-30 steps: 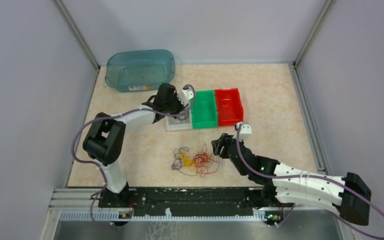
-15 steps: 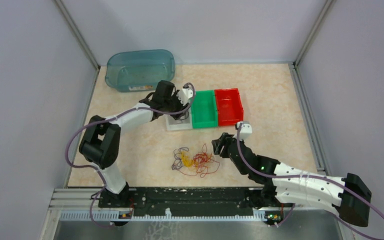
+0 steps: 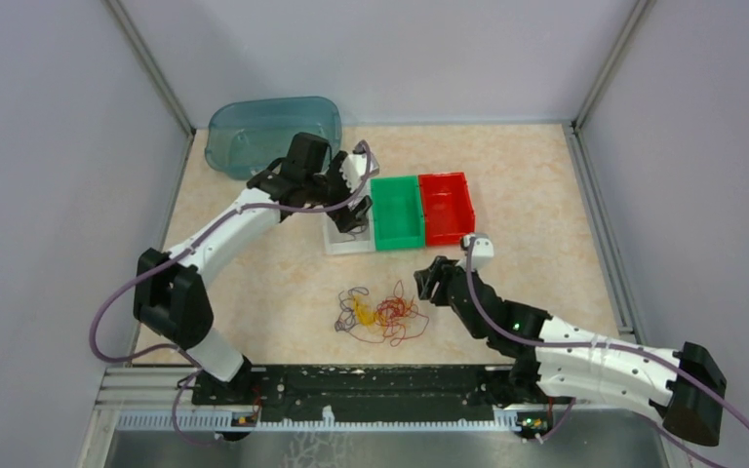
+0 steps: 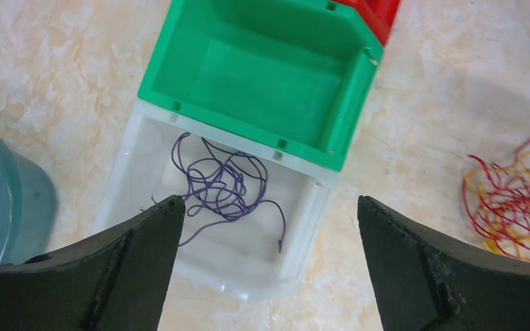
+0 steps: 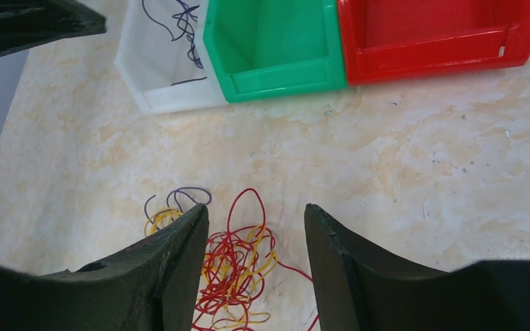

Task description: Untangle the cables

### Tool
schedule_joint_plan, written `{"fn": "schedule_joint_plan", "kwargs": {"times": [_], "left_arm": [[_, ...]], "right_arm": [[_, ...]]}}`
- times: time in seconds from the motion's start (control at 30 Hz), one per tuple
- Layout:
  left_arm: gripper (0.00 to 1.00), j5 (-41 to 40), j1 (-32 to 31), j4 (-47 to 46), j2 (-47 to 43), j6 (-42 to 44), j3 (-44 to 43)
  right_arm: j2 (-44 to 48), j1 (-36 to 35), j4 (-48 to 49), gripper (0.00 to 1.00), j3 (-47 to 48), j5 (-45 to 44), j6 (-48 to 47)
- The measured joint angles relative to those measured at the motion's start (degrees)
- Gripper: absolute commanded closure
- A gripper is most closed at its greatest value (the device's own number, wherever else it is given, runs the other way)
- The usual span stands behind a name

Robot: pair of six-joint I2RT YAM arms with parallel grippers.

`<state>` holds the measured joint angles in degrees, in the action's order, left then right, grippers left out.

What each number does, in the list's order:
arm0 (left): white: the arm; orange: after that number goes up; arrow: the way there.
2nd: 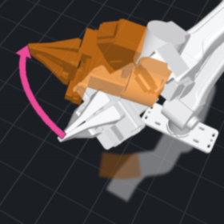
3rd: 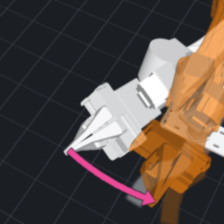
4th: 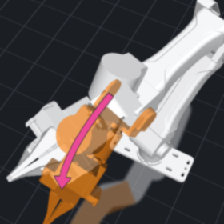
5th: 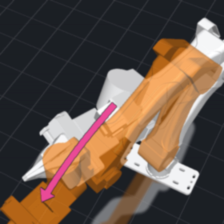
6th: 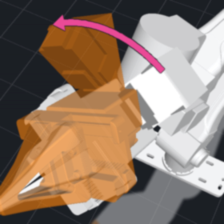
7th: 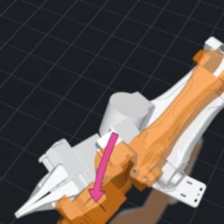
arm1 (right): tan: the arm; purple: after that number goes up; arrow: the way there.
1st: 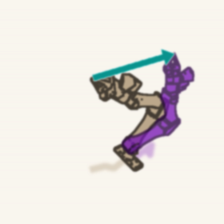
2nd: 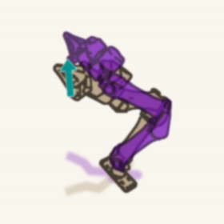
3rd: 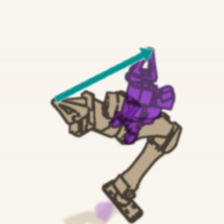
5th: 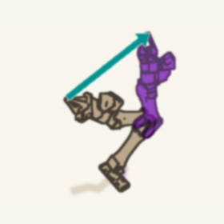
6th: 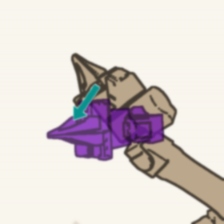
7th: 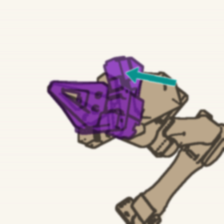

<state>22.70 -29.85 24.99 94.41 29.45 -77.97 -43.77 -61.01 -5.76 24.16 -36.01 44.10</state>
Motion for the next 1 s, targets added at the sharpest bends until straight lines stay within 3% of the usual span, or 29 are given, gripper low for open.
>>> {"fn": "schedule_joint_plan", "kwargs": {"times": [0.23,0.43,0.53,0.73,1.0], "left_arm": [[0.04,6.1,0.0,8.6,-10.7,5.5,5.1],[0.15,8.3,0.0,12.8,-16.9,10.5,19.1],[0.27,8.7,0.0,14.1,-17.0,11.3,24.5],[0.4,8.5,0.0,9.0,-16.9,5.1,28.4],[0.43,6.4,0.0,-0.3,-14.6,-7.5,31.7]], "right_arm": [[0.1,0.2,0.0,0.39,0.4,1.1,-1.3],[-5.0,0.5,1.9,0.3,2.6,4.5,-3.6],[-8.6,0.5,3.5,0.29,3.3,6.8,-4.2],[-17.4,0.5,7.1,0.3,4.3,11.6,-4.5],[-22.8,0.5,9.5,0.35,4.5,14.5,-4.3]]}}
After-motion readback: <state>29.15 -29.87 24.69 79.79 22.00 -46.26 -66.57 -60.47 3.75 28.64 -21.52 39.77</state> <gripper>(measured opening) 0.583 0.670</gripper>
